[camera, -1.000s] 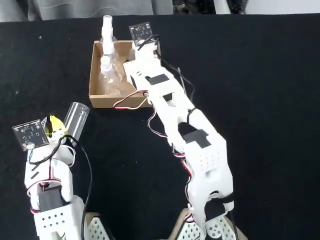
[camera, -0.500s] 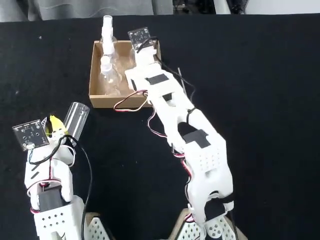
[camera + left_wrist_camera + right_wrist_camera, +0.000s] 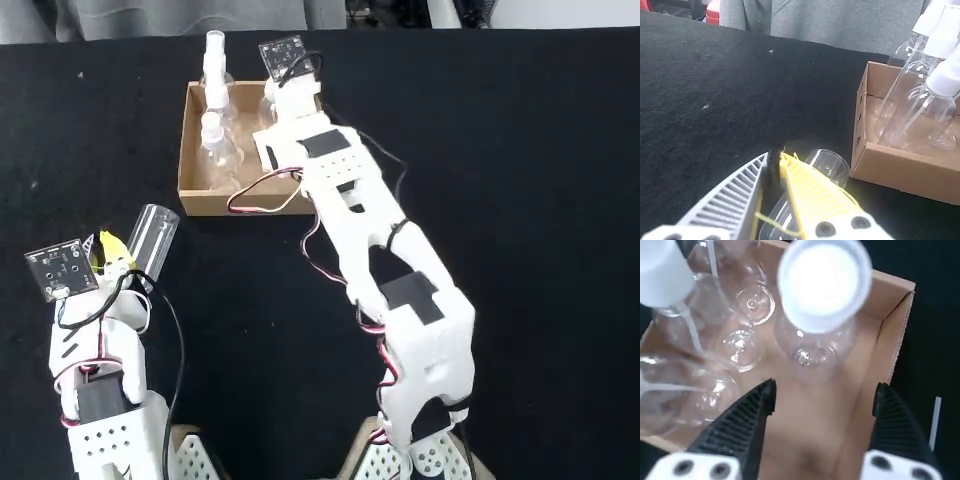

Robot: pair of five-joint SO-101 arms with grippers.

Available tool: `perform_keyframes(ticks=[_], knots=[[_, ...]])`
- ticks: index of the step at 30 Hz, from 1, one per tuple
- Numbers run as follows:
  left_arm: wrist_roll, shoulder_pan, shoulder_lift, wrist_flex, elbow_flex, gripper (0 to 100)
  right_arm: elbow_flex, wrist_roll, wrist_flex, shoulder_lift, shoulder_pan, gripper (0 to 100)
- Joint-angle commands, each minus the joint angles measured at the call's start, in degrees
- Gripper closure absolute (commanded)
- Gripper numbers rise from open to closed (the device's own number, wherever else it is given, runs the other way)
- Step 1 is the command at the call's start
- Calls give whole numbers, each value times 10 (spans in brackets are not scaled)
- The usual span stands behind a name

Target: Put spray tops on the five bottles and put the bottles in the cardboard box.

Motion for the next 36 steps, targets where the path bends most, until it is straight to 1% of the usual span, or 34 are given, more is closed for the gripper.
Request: perform_keyframes(ticks=[1, 11, 16, 18, 23, 27, 29, 32, 33, 36], knots=[[-4, -4, -5, -10, 2, 967, -32, -1, 40, -60, -7, 725], [-4, -4, -5, -9, 0, 967, -35, -4, 154, -121, -10, 726], [-4, -4, -5, -7, -2, 967, -33, -4, 191, -157, -11, 726], [-4, -4, -5, 14, -12, 967, -36, -4, 210, -171, -20, 726], [-4, -4, -5, 102, -62, 967, -36, -4, 266, -206, -62, 726], [-4, -4, -5, 116, -72, 966, -33, -4, 296, -229, -91, 726], [-4, -4, -5, 116, -73, 940, -33, -4, 308, -239, -100, 726], [0, -4, -2, 122, -80, 832, -33, -4, 323, -254, -109, 726], [0, -4, -1, 137, -90, 808, -33, -4, 330, -259, -110, 726], [-3, -25, -1, 191, -138, 798, -36, -4, 360, -277, -116, 726]])
